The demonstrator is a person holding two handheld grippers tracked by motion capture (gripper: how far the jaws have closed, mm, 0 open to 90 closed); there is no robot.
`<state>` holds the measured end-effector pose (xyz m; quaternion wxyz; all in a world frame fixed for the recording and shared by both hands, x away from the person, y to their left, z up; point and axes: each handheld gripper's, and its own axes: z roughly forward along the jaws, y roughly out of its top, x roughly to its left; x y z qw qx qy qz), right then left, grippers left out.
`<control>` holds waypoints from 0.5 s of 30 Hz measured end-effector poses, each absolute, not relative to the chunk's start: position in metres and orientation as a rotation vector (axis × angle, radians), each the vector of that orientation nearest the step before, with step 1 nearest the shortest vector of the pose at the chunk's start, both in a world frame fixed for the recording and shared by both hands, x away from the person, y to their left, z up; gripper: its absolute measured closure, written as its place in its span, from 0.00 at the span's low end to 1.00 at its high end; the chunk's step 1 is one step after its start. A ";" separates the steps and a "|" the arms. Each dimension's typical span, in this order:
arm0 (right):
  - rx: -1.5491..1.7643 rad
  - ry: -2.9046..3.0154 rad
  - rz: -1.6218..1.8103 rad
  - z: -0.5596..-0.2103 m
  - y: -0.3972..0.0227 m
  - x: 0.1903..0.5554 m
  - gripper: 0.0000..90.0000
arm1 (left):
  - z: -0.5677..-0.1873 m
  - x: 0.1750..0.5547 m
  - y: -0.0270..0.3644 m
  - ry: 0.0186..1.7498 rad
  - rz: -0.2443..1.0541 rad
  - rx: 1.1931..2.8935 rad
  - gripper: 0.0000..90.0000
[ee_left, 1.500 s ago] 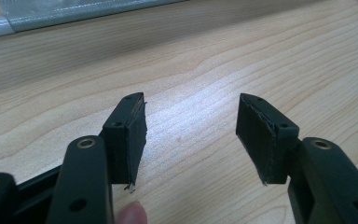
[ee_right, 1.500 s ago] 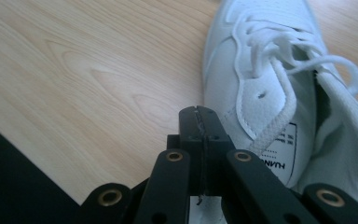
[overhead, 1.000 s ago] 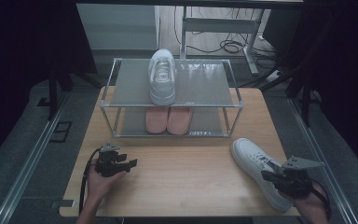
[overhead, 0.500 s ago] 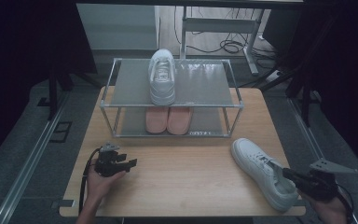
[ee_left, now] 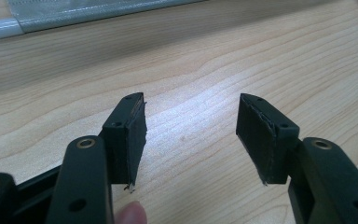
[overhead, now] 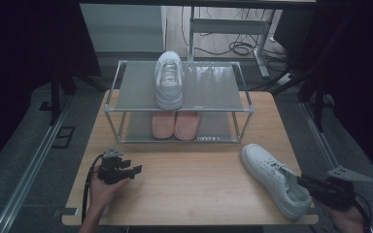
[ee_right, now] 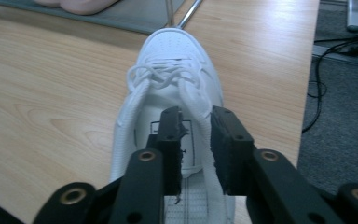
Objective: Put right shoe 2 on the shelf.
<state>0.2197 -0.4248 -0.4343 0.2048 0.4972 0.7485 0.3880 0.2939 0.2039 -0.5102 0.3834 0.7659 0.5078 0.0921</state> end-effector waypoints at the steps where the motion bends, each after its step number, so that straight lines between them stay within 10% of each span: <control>1: 1.387 2.086 1.081 -0.435 -0.425 0.220 0.77 | -0.511 0.294 0.203 1.295 0.234 1.953 0.47; 15: 1.419 2.136 1.004 -0.455 -0.421 0.231 0.61 | -0.513 0.296 0.197 1.276 0.219 1.974 0.47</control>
